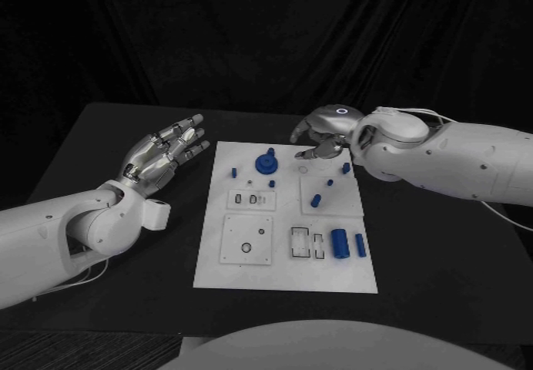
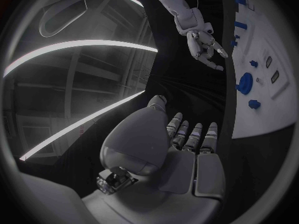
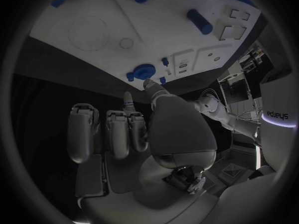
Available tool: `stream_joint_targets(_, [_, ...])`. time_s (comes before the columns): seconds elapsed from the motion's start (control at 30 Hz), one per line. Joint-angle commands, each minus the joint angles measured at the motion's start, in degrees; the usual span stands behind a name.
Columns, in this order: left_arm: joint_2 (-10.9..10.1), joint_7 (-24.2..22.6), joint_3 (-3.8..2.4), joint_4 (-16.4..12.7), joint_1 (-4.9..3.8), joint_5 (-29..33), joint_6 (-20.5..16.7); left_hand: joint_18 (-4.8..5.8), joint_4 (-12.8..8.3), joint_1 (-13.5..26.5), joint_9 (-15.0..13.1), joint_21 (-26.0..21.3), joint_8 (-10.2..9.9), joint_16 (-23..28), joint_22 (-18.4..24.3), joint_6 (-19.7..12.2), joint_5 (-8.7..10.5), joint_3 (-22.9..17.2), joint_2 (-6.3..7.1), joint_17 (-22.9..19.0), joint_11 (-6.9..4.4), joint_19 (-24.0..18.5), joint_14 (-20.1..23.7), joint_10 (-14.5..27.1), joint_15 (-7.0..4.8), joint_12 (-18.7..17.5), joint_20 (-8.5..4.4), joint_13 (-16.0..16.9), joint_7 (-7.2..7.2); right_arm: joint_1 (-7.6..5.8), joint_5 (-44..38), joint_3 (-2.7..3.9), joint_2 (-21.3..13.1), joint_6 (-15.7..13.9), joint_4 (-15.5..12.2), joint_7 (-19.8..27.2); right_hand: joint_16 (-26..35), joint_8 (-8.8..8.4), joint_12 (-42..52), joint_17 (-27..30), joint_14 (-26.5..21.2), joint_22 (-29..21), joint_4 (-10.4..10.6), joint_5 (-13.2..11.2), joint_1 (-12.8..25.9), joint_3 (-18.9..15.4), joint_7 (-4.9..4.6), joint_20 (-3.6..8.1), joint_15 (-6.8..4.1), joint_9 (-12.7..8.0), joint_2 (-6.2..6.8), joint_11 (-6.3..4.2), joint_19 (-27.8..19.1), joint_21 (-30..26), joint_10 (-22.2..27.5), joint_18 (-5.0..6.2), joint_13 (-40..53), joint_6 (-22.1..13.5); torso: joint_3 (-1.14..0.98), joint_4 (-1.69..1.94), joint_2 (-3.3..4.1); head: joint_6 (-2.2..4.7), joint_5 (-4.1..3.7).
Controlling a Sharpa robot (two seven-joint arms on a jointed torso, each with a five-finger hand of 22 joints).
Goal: Assemble the parts on the task board
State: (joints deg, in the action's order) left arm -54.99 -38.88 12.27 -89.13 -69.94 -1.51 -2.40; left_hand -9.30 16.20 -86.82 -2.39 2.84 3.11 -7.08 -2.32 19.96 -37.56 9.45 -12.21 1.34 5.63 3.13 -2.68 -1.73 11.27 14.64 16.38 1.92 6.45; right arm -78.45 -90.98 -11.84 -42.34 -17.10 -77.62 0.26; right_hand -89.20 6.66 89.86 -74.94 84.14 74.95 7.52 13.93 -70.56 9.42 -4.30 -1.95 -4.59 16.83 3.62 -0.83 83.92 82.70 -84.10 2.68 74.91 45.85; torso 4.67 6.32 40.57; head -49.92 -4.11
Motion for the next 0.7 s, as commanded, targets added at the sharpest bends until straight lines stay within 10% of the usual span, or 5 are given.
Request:
stream_joint_targets(0.03, [-0.01, -8.36, -0.05, -0.25, 0.06, -0.05, 0.58, -0.14, -0.04, -0.63, 0.06, 0.32, -0.32, -0.36, -0.05, -0.31, -0.20, -0.26, -0.01, 0.06, 0.47, 0.17, 0.04, 0.11, 0.22, 0.38, 0.30, 0.06, 0.18, -0.15, -0.11, -0.04, -2.87, -3.04, -2.00, -1.00, 0.03, 0.25, 0.14, -13.45, 5.51, 11.09, 0.17, 0.37, 0.15, -0.09, -0.01, -0.12, 0.19, 0.16, -0.20, -0.08, 1.68, 0.42, -5.90, -0.67, 15.09, 0.54, 0.02, -0.10, -0.05, -0.08, 0.45])
stream_joint_targets(0.7, [0.28, -8.50, -0.04, 0.12, 0.58, -0.05, 1.46, -0.11, -0.01, -0.68, 0.04, 0.36, -0.28, -0.36, -0.07, -0.15, -0.22, -0.35, 0.01, 0.06, 0.49, 0.21, 0.05, 0.11, 0.22, 0.40, 0.29, 0.05, 0.25, 4.04, -0.12, -0.09, -12.30, -6.59, -2.89, -0.96, -0.01, 0.63, 0.14, -13.50, 5.52, 11.76, 2.38, -2.81, -1.00, -1.97, 0.35, 0.07, -0.04, 0.94, 1.31, -0.34, 2.30, 1.19, -5.90, -0.91, 15.09, 1.81, -0.07, -0.38, -0.16, 0.27, -0.01])
